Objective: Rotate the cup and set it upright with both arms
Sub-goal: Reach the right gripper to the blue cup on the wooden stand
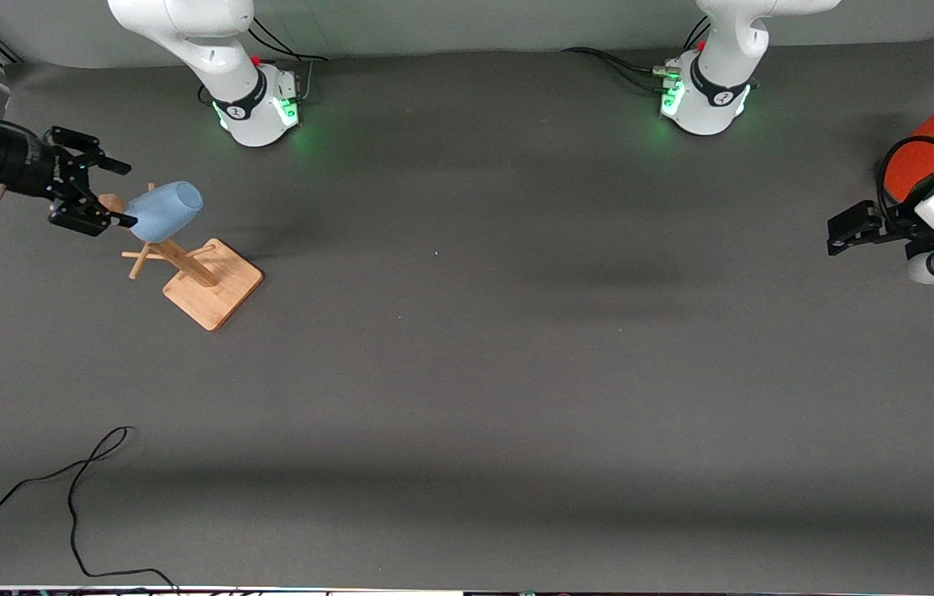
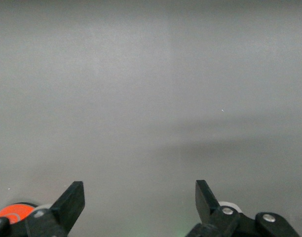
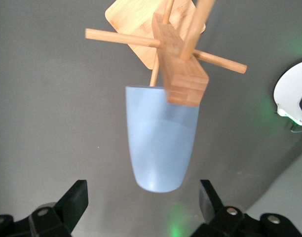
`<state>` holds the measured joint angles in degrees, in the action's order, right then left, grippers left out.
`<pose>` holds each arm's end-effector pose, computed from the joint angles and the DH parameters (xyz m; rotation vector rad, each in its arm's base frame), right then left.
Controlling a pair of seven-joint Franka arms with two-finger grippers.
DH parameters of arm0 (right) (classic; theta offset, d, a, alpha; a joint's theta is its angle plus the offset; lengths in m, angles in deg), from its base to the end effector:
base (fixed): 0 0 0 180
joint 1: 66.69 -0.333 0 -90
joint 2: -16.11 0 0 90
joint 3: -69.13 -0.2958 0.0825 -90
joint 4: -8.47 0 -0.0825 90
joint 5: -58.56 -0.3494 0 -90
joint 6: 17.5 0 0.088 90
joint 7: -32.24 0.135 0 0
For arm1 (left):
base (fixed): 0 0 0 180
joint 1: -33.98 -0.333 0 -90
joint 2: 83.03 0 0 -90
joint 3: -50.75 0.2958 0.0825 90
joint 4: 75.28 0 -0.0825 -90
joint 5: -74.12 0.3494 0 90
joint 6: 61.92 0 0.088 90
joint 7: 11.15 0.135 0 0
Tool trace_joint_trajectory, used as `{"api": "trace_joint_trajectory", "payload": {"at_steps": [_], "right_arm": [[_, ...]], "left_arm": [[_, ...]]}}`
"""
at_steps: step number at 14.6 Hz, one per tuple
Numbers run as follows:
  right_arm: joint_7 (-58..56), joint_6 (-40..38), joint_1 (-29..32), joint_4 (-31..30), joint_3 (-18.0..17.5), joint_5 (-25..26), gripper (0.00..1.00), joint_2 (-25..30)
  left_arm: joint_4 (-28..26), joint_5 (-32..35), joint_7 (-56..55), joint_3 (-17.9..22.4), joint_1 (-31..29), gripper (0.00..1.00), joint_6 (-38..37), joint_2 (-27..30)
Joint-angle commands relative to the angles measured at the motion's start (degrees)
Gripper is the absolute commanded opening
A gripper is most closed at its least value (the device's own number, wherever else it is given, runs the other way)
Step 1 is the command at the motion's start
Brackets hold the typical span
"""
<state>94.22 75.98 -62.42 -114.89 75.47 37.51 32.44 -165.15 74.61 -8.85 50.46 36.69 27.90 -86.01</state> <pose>0.4118 -0.0324 0.4737 -2.2373 1.7469 0.5551 0.5309 -0.0266 0.5497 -3.1285 0.1451 0.0827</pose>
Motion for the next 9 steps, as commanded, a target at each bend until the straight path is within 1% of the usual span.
{"api": "trace_joint_trajectory", "payload": {"at_steps": [1,3,5,7,9], "right_arm": [[0.96,5.04,-0.49,-5.47,0.07,-1.27,1.0,2.48],[-0.97,6.98,-0.4,-8.1,0.25,-1.27,1.0,2.4],[-1.41,10.48,-0.49,-11.44,0.25,-1.27,1.0,2.57],[-1.5,13.13,-0.57,-12.51,0.25,-1.35,1.0,2.14],[-1.5,13.4,-0.58,-12.6,0.25,-1.35,1.0,1.78]], "left_arm": [[0.66,0.13,0.61,0.2,0.36,1.0,-0.52,0.35],[0.57,0.13,0.6,0.2,0.27,1.0,-0.52,0.35],[0.66,0.13,0.61,0.2,0.27,1.0,-0.52,0.35],[0.57,0.13,0.6,0.2,0.27,1.0,-0.52,0.26],[0.66,0.13,0.61,0.2,0.27,1.0,-0.52,0.35]]}}
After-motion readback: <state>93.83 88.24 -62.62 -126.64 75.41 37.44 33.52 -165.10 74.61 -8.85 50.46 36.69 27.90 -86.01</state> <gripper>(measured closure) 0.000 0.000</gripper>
